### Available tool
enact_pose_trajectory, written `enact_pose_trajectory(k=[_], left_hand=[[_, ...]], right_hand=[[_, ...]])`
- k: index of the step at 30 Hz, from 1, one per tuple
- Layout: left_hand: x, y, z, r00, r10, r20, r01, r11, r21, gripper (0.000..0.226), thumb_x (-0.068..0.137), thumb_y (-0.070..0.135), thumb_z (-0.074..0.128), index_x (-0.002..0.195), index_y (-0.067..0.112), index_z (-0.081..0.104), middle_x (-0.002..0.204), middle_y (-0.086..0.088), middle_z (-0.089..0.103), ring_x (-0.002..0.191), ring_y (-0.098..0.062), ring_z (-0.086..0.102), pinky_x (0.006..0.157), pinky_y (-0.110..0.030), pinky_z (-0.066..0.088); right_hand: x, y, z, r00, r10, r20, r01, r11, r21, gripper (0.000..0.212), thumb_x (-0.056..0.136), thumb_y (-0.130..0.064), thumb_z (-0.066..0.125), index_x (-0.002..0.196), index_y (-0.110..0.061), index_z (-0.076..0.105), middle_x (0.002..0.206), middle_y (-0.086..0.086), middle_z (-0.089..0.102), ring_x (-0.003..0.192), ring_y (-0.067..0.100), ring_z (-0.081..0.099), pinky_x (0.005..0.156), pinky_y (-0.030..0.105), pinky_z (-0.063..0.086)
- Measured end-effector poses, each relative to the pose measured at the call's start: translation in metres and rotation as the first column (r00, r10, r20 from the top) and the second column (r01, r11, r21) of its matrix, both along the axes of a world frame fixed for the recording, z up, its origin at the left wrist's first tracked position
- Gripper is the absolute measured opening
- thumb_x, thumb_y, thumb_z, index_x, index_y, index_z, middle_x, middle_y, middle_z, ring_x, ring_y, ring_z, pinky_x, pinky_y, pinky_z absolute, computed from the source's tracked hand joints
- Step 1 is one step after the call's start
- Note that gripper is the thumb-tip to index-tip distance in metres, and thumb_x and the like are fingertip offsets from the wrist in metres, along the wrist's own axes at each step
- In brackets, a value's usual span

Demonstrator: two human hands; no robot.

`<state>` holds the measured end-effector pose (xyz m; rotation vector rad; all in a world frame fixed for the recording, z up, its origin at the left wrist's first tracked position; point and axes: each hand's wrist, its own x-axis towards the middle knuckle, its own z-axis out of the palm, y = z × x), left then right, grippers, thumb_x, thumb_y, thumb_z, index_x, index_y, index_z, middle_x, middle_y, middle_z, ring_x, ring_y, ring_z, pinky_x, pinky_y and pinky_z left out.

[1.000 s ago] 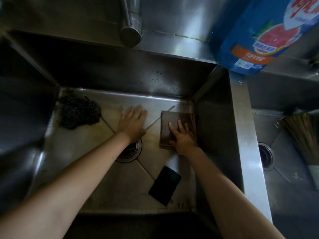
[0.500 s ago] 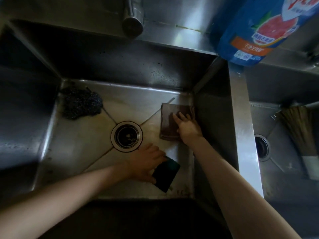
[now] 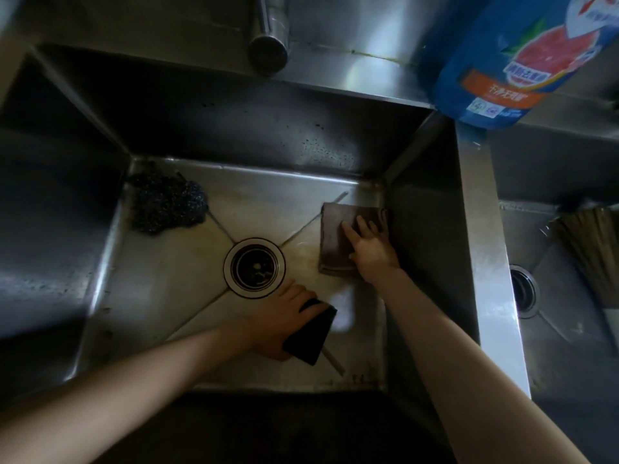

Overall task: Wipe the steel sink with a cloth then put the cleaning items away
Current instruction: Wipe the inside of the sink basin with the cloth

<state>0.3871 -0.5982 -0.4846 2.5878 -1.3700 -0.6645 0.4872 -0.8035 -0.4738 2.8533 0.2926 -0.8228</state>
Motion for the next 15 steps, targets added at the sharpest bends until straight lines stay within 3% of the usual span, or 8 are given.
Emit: enact_pose_trajectory(k=[3, 7, 9, 11, 15], left_hand=[[0.004, 0.015, -0.003, 0.998, 0.044, 0.036, -0.044, 0.999, -0.008, 0.101, 0.049, 0.064, 0.064, 0.134, 0.015, 0.038, 0.117, -0.012, 0.052, 0.105, -0.029, 0.05, 0.101, -0.047, 0.033], [0.011, 0.026, -0.005, 0.991, 0.11, 0.075, -0.114, 0.992, 0.048, 0.107, 0.048, 0.063, 0.069, 0.137, 0.013, 0.034, 0.122, -0.014, 0.049, 0.114, -0.034, 0.051, 0.106, -0.049, 0.031], [0.016, 0.027, -0.005, 0.99, 0.127, 0.061, -0.133, 0.985, 0.112, 0.11, 0.062, 0.06, 0.067, 0.147, 0.013, 0.017, 0.143, -0.018, 0.031, 0.136, -0.038, 0.028, 0.115, -0.05, 0.013], [0.021, 0.026, -0.003, 0.987, 0.158, 0.032, -0.161, 0.979, 0.126, 0.109, 0.067, 0.058, 0.066, 0.149, 0.014, 0.009, 0.149, -0.015, 0.022, 0.142, -0.034, 0.014, 0.116, -0.049, 0.001], [0.039, 0.03, -0.001, 0.968, 0.234, 0.09, -0.238, 0.971, 0.035, 0.107, 0.052, 0.059, 0.068, 0.141, 0.012, 0.031, 0.13, -0.014, 0.048, 0.124, -0.036, 0.044, 0.108, -0.052, 0.026]], right_hand=[[0.003, 0.001, -0.002, 0.999, -0.033, -0.016, 0.033, 0.999, 0.025, 0.069, 0.096, -0.032, 0.047, 0.152, -0.029, 0.007, 0.16, 0.013, 0.003, 0.146, 0.031, 0.009, 0.118, 0.043, -0.002], [0.003, 0.006, -0.004, 0.992, -0.122, -0.016, 0.123, 0.988, 0.093, 0.074, 0.094, -0.038, 0.05, 0.151, -0.034, 0.002, 0.16, 0.012, -0.001, 0.146, 0.034, 0.003, 0.118, 0.043, 0.004], [0.003, 0.008, -0.004, 0.989, -0.145, -0.026, 0.147, 0.983, 0.112, 0.075, 0.094, -0.041, 0.05, 0.151, -0.034, 0.001, 0.16, 0.012, -0.005, 0.146, 0.034, 0.0, 0.118, 0.043, 0.005], [0.004, 0.009, -0.005, 0.984, -0.172, -0.044, 0.177, 0.975, 0.137, 0.075, 0.094, -0.044, 0.048, 0.151, -0.035, 0.001, 0.16, 0.011, -0.008, 0.146, 0.034, -0.002, 0.117, 0.044, 0.004], [0.001, 0.012, -0.007, 0.976, -0.211, -0.054, 0.217, 0.962, 0.165, 0.075, 0.093, -0.048, 0.046, 0.151, -0.036, -0.001, 0.159, 0.009, -0.011, 0.146, 0.034, -0.005, 0.117, 0.046, 0.005]])
